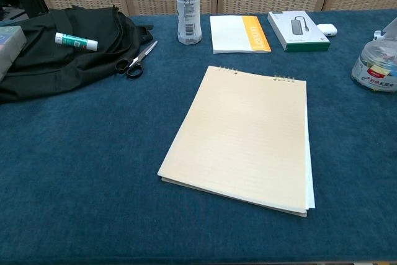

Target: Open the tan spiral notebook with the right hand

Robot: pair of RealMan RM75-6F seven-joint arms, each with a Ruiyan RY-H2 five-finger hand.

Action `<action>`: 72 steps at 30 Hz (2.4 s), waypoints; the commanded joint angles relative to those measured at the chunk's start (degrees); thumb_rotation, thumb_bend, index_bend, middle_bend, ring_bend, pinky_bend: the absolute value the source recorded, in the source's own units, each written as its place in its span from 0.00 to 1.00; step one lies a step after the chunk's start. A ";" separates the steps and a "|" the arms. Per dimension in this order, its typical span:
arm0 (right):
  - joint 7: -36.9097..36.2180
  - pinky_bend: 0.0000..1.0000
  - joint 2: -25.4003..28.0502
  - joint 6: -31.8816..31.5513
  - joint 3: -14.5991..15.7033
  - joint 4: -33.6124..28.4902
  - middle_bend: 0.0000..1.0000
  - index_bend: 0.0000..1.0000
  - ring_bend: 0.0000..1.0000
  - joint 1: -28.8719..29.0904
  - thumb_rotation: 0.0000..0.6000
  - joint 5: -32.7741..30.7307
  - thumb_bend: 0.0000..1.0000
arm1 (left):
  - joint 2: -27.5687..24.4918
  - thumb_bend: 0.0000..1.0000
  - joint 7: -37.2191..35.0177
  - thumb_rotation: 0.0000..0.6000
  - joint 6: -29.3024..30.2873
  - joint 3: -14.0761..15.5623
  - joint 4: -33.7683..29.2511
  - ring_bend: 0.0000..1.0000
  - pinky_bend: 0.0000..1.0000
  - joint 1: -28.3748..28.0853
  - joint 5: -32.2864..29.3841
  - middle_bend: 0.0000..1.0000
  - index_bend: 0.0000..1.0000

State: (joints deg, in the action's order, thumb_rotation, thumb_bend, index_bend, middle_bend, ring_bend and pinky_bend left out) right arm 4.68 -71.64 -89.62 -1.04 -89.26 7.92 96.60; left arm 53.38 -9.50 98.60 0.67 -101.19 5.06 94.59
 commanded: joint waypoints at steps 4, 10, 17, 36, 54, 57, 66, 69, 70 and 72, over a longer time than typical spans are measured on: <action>-3.58 0.00 -0.86 5.48 2.82 2.76 0.00 0.23 0.00 3.76 1.00 4.95 0.00 | -0.26 0.00 -0.94 1.00 0.31 0.13 0.29 0.00 0.00 0.16 0.26 0.00 0.00; -2.00 0.00 -1.53 11.33 3.66 1.01 0.00 0.33 0.00 7.87 1.00 7.65 0.00 | -0.48 0.00 -1.52 1.00 0.26 0.14 0.41 0.00 0.00 0.13 0.25 0.00 0.00; 0.91 0.00 -3.00 17.63 4.12 -1.04 0.00 0.37 0.00 11.17 1.00 7.51 0.02 | -0.63 0.00 -2.02 1.00 0.29 0.18 0.60 0.00 0.00 0.15 0.33 0.00 0.00; 4.15 0.00 -7.81 24.41 4.84 1.60 0.00 0.43 0.00 15.24 1.00 5.17 0.22 | -0.88 0.00 -2.50 1.00 -0.20 0.15 0.64 0.00 0.00 -0.09 0.12 0.00 0.00; 4.26 0.00 -11.35 26.91 5.30 2.98 0.00 0.44 0.00 17.17 1.00 2.90 0.25 | -0.89 0.00 -2.37 1.00 -0.39 0.21 0.50 0.00 0.00 -0.15 0.09 0.00 0.00; 3.83 0.00 -11.88 26.96 5.26 3.12 0.00 0.44 0.00 17.49 1.00 2.79 0.25 | -0.91 0.00 -2.45 1.00 -0.50 0.20 0.52 0.00 0.00 -0.22 0.07 0.00 0.00; 2.91 0.00 -14.30 27.58 5.34 4.08 0.00 0.45 0.00 18.38 1.00 2.09 0.25 | -0.93 0.00 -2.30 1.00 -0.80 0.18 0.36 0.00 0.00 -0.35 -0.12 0.00 0.00; 2.59 0.00 -14.94 27.46 5.10 4.33 0.00 0.45 0.00 18.60 1.00 1.77 0.26 | -0.96 0.00 -2.34 1.00 -0.85 0.17 0.36 0.00 0.00 -0.38 -0.17 0.00 0.00; 2.43 0.00 -15.13 27.34 5.03 4.35 0.00 0.45 0.00 18.63 1.00 1.69 0.26 | -0.96 0.00 -2.38 1.00 -0.86 0.18 0.36 0.00 0.00 -0.38 -0.16 0.00 0.00; 2.08 0.00 -15.60 26.97 4.83 4.37 0.00 0.45 0.00 18.69 1.00 1.52 0.26 | -0.98 0.00 -2.36 1.00 -0.88 0.18 0.38 0.00 0.00 -0.39 -0.17 0.00 0.00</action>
State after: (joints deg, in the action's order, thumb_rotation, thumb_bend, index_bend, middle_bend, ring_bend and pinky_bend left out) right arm 6.89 -87.09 -62.52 3.90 -84.92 26.57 98.21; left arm 52.40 -11.86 97.72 0.85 -100.81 4.67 94.42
